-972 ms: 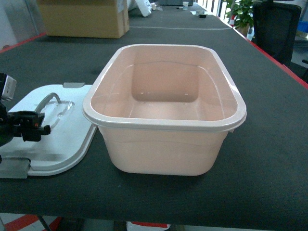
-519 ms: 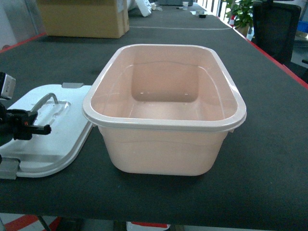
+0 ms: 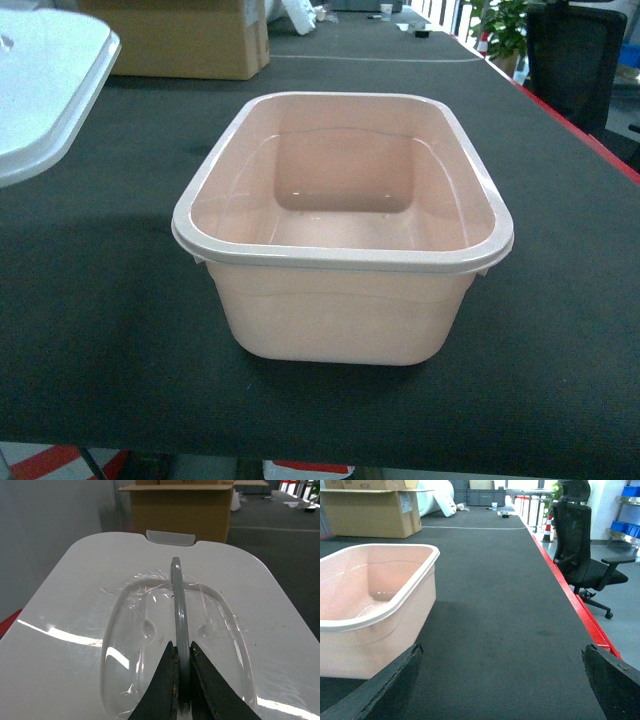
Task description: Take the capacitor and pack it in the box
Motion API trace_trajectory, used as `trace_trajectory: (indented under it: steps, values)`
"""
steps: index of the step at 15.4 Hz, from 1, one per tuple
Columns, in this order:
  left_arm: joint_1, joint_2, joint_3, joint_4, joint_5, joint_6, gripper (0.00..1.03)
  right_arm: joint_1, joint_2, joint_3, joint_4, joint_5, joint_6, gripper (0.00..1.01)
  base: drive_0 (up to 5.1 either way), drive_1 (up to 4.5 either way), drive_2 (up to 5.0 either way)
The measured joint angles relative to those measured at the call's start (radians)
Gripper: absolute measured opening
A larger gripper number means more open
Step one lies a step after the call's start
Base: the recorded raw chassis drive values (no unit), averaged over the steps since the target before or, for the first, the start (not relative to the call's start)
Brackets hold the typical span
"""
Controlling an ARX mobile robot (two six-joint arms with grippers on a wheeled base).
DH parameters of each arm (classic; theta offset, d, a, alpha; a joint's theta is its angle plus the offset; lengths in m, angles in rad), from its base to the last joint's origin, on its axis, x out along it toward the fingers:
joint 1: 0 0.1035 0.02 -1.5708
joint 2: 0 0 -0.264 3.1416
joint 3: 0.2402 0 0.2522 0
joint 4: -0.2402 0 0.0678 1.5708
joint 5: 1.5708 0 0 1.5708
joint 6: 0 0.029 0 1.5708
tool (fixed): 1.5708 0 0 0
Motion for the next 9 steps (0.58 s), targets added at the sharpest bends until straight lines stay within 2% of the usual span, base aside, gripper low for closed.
trace_trajectory:
  steps: [2, 4, 5, 8, 9]
  values:
    - [-0.027, -0.036, -0.001, -0.029, -0.017, -0.002, 0.02, 0.0, 0.0, 0.0, 0.0, 0.0, 0.0, 0.98, 0.0, 0.0, 0.0]
    - [-0.161, -0.153, -0.001, -0.071, -0.105, -0.032, 0.02, 0.0, 0.0, 0.0, 0.0, 0.0, 0.0, 0.98, 0.0, 0.0, 0.0]
    - [-0.217, -0.172, -0.001, -0.077, -0.13, -0.048, 0.02, 0.0, 0.0, 0.0, 0.0, 0.0, 0.0, 0.98, 0.0, 0.0, 0.0]
    - [-0.418, -0.091, 0.001, -0.03, -0.22, -0.052, 0.02, 0.0, 0.0, 0.0, 0.0, 0.0, 0.0, 0.98, 0.0, 0.0, 0.0]
    - [-0.468, -0.043, 0.002, -0.002, -0.241, -0.053, 0.02, 0.0, 0.0, 0.0, 0.0, 0.0, 0.0, 0.98, 0.0, 0.0, 0.0]
